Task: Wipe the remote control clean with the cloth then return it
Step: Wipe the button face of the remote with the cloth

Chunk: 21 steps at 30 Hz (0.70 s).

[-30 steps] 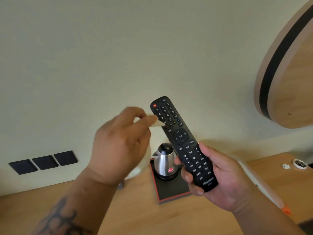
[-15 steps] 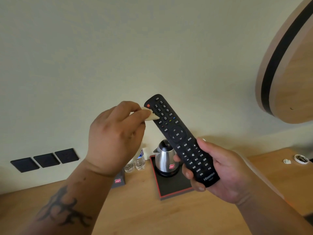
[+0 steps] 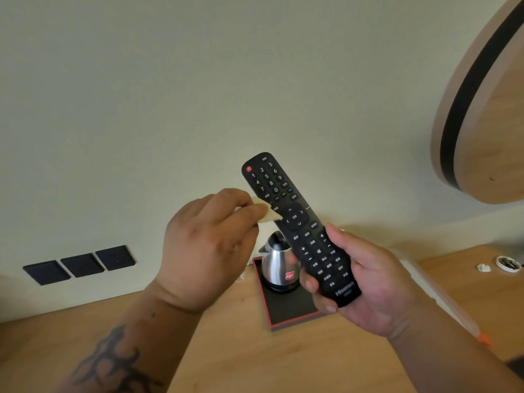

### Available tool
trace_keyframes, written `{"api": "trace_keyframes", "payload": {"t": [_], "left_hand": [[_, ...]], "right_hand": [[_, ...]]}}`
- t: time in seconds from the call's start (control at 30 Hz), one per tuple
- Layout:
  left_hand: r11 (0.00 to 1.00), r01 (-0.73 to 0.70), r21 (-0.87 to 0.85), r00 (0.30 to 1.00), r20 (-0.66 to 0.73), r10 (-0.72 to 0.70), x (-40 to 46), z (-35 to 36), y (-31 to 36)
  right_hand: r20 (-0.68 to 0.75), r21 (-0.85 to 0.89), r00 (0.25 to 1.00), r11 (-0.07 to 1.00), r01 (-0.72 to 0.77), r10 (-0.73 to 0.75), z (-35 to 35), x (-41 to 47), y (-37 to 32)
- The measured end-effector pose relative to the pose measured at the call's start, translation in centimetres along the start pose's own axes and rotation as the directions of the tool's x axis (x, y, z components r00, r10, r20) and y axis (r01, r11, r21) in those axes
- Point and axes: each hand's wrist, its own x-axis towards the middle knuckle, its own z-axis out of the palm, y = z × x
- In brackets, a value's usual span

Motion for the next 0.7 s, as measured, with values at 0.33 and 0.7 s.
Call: {"api": "trace_keyframes", "payload": {"t": [0.33,0.7], "left_hand": [[0.964,0.224,-0.140,0.974,0.057,-0.218,-1.3,0.1,2.2],[0.817,0.521,-0.248,0.849,0.056,-0.525,-0.3,-1.0,3.7]], "right_hand": [[-0.039,-0.103,0.997,0.992,0.067,-0.071,0.6,0.2,0.1],[0.004,-0.421,0.973,0.882,0.210,-0.229,1.3,0.3,0.2]]}}
